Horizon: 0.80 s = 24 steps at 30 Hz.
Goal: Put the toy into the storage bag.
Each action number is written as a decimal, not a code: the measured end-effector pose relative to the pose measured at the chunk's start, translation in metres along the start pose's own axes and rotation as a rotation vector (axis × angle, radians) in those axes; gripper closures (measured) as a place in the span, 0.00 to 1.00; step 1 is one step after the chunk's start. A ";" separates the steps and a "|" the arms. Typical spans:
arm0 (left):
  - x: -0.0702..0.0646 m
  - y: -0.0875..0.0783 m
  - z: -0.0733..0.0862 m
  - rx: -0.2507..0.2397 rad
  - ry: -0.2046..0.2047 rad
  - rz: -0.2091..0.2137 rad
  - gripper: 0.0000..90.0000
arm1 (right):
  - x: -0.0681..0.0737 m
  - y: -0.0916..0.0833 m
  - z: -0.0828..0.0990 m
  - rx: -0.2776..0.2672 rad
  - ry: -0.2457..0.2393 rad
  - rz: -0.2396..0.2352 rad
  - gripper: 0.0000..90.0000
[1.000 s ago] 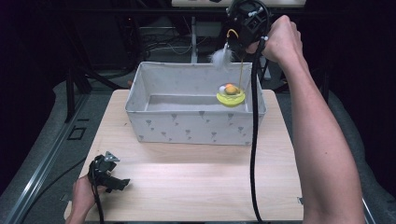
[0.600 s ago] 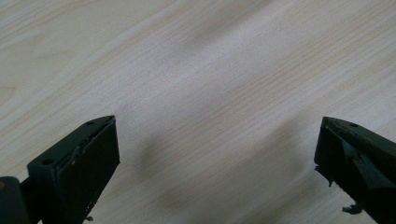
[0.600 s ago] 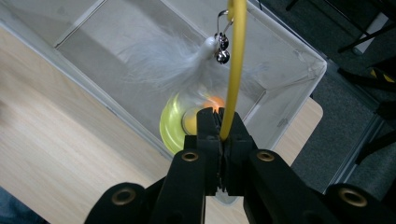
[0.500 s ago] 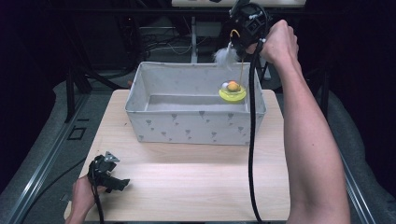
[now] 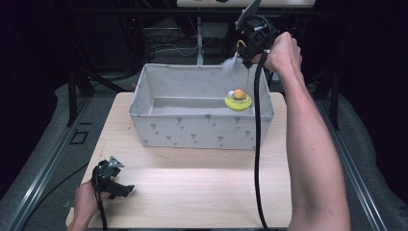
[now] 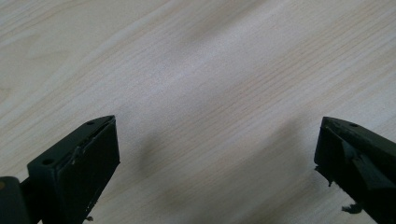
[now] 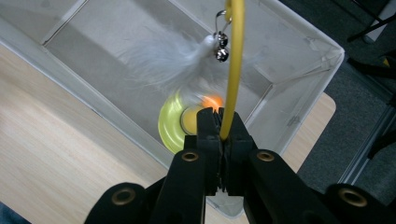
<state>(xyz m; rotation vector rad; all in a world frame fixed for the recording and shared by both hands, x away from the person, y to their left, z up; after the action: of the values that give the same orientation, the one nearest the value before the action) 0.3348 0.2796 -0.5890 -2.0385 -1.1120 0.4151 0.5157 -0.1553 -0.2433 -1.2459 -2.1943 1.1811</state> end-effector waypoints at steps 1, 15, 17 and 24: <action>0.000 0.000 0.000 0.000 0.000 -0.001 0.00 | 0.000 0.002 0.001 0.005 0.002 -0.003 0.98; 0.000 -0.002 0.002 0.003 -0.003 0.002 0.00 | -0.008 0.030 0.029 0.041 0.031 -0.013 0.98; 0.000 -0.002 0.002 0.005 -0.003 0.003 0.00 | -0.009 0.033 0.033 0.041 0.037 -0.015 0.98; -0.002 0.000 0.001 0.010 0.006 0.014 0.00 | -0.013 0.044 0.051 0.060 0.047 -0.020 0.98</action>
<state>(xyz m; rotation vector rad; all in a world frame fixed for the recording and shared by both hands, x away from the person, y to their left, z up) 0.3332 0.2780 -0.5896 -2.0384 -1.0905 0.4210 0.5140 -0.1796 -0.3077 -1.2124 -2.1167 1.1896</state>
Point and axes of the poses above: each handheld gripper's, and its own axes: y roughly forward along the jaws, z roughly out of its underside, x roughly to its left, the point moved 3 cm from there along y, roughly forward along the jaws, and after that the axes turned 13 degrees about -x, right-handed, at the moved point
